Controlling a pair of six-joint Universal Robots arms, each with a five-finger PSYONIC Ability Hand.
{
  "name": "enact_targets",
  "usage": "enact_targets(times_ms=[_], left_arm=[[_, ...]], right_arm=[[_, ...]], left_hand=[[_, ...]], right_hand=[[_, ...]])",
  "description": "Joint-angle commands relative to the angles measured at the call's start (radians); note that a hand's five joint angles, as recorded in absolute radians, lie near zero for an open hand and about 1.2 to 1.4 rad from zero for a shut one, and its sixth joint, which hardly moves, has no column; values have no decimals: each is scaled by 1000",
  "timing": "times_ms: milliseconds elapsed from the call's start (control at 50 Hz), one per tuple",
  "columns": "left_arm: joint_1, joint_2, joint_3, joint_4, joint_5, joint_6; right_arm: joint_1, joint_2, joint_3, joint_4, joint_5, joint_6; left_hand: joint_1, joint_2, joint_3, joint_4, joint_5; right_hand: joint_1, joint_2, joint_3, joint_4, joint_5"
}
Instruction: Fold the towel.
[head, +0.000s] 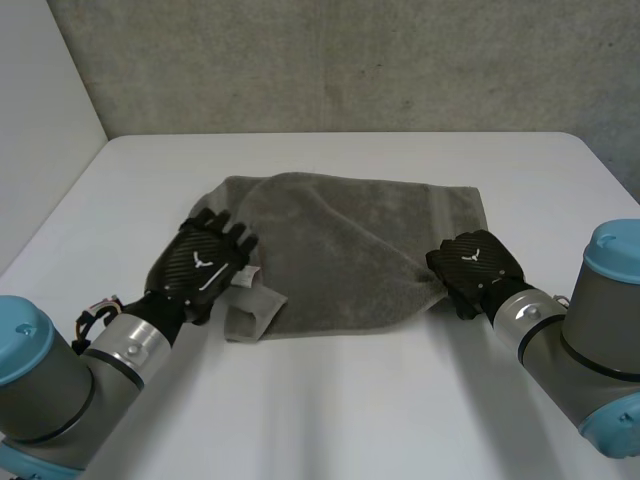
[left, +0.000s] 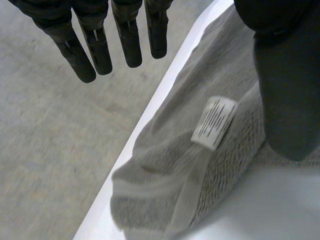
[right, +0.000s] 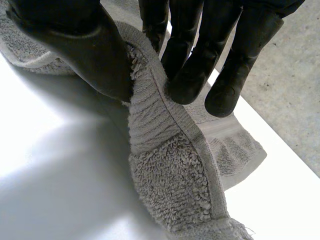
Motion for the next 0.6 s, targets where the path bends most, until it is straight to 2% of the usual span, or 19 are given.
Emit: enact_targets(times_ms=[20, 100, 160, 200, 220, 260, 320, 360, 420, 460, 520, 600], left_arm=[[-34, -15, 56, -92, 76, 21], [-80, -67, 150, -226, 76, 25], [-100, -81, 186, -277, 76, 35], [-123, -103, 246, -374, 76, 80], [-123, -103, 246, -375, 76, 81], [-128, -129, 298, -468, 74, 161], [-131, -143, 320, -504, 73, 212], [-146, -178, 355, -573, 63, 332], [-151, -192, 367, -590, 50, 381], [-153, -215, 388, -602, 4, 447], [-154, -228, 402, -602, -39, 479], [-154, -239, 413, -597, -53, 489]], right_arm=[[4, 11, 1, 0, 0, -2], [4, 13, 1, 0, 0, -2], [3, 13, 1, 0, 0, -2], [1, 13, 1, 0, 0, -2], [1, 13, 1, 0, 0, -2], [1, 13, 1, 0, 0, -2], [1, 14, 1, 0, 0, -2], [1, 13, 1, 0, 0, -2], [1, 14, 1, 0, 0, -2], [1, 14, 1, 0, -2, -2], [1, 14, 3, 0, -2, -2], [1, 14, 3, 0, 0, -3]], left_hand=[[-56, -52, -37, -55, -195], [-41, -37, -22, -41, -180], [-35, -31, -16, -35, -175], [-15, -11, 4, -14, -154], [-14, -11, 4, -14, -154], [32, 36, 51, 32, -107], [56, 60, 75, 56, -84], [62, 66, 81, 62, -78], [65, 69, 84, 65, -75], [68, 71, 86, 68, -72], [79, 83, 98, 80, -60], [126, 130, 145, 126, -13]], right_hand=[[69, 79, 62, 58, 64], [69, 79, 62, 58, 64], [69, 79, 62, 58, 64], [69, 79, 62, 58, 64], [69, 79, 62, 58, 64], [69, 79, 62, 58, 64], [69, 79, 62, 58, 64], [69, 79, 62, 58, 64], [69, 79, 62, 58, 64], [69, 79, 62, 58, 64], [69, 79, 62, 58, 64], [69, 79, 62, 58, 64]])
